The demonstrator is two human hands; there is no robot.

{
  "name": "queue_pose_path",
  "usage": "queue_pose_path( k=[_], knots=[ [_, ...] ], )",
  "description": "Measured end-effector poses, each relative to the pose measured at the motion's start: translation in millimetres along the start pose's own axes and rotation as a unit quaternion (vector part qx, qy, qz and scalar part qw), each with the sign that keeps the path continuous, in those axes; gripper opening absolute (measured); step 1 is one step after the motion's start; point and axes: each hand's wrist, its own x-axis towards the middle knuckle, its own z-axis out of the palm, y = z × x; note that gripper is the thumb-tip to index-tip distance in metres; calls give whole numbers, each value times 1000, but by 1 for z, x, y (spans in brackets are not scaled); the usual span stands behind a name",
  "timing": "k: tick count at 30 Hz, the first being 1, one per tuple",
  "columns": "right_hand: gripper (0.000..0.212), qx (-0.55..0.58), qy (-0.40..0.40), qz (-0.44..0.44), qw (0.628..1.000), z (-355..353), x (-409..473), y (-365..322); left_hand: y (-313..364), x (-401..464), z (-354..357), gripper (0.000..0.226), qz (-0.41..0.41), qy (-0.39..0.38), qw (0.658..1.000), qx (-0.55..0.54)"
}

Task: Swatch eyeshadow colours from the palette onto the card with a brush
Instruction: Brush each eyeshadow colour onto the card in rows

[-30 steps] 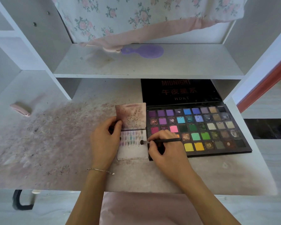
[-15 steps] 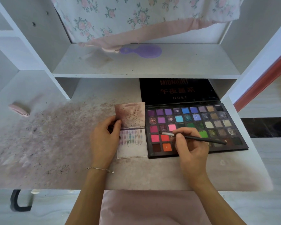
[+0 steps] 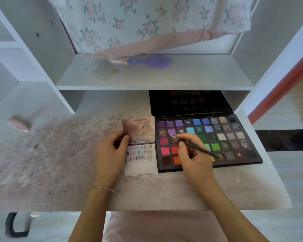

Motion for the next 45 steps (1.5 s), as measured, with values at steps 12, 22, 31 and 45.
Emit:
queue_pose_path(
  k=[12,22,31,45],
  knots=[
    [20,-37,-35,17,999,0,-8,3,-4,4,-9,20,33,-20,999,7],
    [20,-136,-98,-4,986,0,-6,-1,-5,3,-9,20,29,-11,999,22],
    [9,-134,-82,-15,987,1,-6,-2,-3,2,-8,19,30,-4,999,26],
    [10,-117,-54,-6,992,0,-5,1,-5,2,-8,15,17,-2,1000,7]
  ],
)
